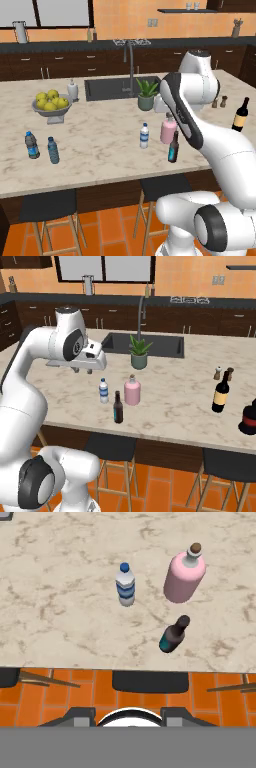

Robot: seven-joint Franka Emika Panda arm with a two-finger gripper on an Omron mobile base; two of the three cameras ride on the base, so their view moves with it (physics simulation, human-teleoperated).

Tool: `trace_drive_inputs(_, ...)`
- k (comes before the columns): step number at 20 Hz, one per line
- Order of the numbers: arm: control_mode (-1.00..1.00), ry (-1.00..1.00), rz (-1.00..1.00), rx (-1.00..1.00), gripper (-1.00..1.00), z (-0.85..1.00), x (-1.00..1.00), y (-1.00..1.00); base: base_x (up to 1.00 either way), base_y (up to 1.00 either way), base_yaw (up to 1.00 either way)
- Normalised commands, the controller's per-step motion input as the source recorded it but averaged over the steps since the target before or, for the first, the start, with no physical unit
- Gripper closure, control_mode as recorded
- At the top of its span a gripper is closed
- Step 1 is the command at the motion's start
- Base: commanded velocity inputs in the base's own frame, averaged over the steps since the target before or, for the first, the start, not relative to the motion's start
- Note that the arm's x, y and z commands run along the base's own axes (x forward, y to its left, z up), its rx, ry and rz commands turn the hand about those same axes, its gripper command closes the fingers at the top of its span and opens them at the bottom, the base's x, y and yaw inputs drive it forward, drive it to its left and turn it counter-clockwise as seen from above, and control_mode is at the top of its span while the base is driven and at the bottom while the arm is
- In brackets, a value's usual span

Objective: Move the plastic bottles in the middle to the plastics group, and the glass bottles in the middle to the glass group.

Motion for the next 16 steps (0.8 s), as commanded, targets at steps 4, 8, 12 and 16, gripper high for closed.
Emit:
trace_drive_inputs(4,-1.0,0.02,-0.06,0.0,-1.0,-0.13,-0.22,-0.01,0.0,0.0,0.0)
trace_drive_inputs(8,-1.0,0.01,-0.14,0.0,-1.0,-0.19,-0.2,-0.32,0.0,0.0,0.0)
trace_drive_inputs(12,-1.0,-0.01,-0.1,0.0,-1.0,-0.42,0.0,-0.4,0.0,0.0,0.0)
trace_drive_inputs(16,-1.0,-0.05,-0.03,0.0,-1.0,-0.44,0.12,-0.25,0.0,0.0,0.0)
